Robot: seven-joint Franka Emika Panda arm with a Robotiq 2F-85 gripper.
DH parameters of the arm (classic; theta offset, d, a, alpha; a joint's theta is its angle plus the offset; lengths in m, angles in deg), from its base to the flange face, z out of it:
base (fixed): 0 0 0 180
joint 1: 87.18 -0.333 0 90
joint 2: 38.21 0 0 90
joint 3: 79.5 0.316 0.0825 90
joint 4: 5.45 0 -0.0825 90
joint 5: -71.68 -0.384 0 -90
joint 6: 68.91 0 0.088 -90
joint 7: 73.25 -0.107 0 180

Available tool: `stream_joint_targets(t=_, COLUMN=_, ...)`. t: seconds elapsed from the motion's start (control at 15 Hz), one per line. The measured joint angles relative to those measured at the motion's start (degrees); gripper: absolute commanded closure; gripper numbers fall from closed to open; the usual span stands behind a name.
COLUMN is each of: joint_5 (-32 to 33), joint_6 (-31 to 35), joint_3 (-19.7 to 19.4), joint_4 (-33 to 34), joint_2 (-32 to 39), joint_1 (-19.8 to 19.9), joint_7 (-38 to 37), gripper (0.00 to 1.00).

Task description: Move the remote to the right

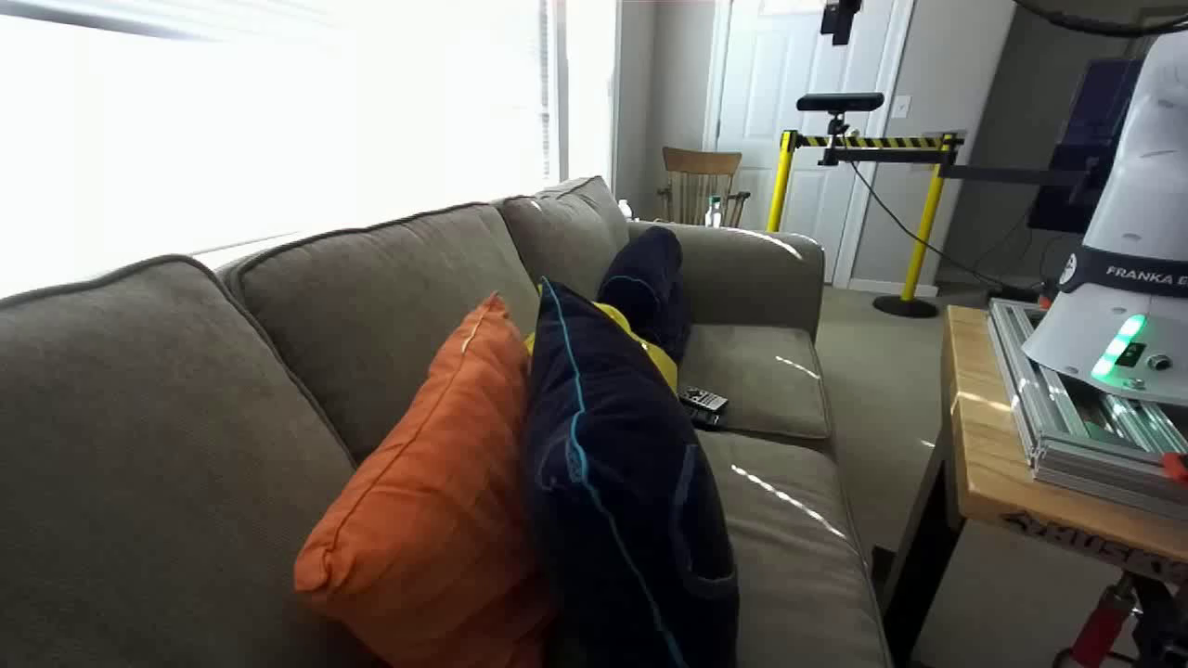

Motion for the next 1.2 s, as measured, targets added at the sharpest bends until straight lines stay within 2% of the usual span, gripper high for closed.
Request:
stream_joint_targets(t=0.4, joint_5=0.00, joint_6=0.61, joint_3=0.04, joint_4=-0.08, joint_2=0.02, joint_1=0.01, joint_7=-0.28, gripper=0.00)
stream_joint_targets(t=0.53, joint_5=-0.12, joint_6=3.79, joint_3=0.02, joint_4=-0.72, joint_2=0.16, joint_1=0.02, joint_7=-0.82, gripper=0.00)
stream_joint_targets(t=0.87, joint_5=-3.40, joint_6=26.59, joint_3=-0.58, joint_4=-4.71, joint_2=5.57, joint_1=0.51, joint_7=-6.61, gripper=0.00)
stream_joint_targets(t=1.2, joint_5=-13.99, joint_6=48.77, joint_3=-3.24, joint_4=-7.30, joint_2=16.80, joint_1=-1.02, joint_7=-4.71, gripper=0.00)
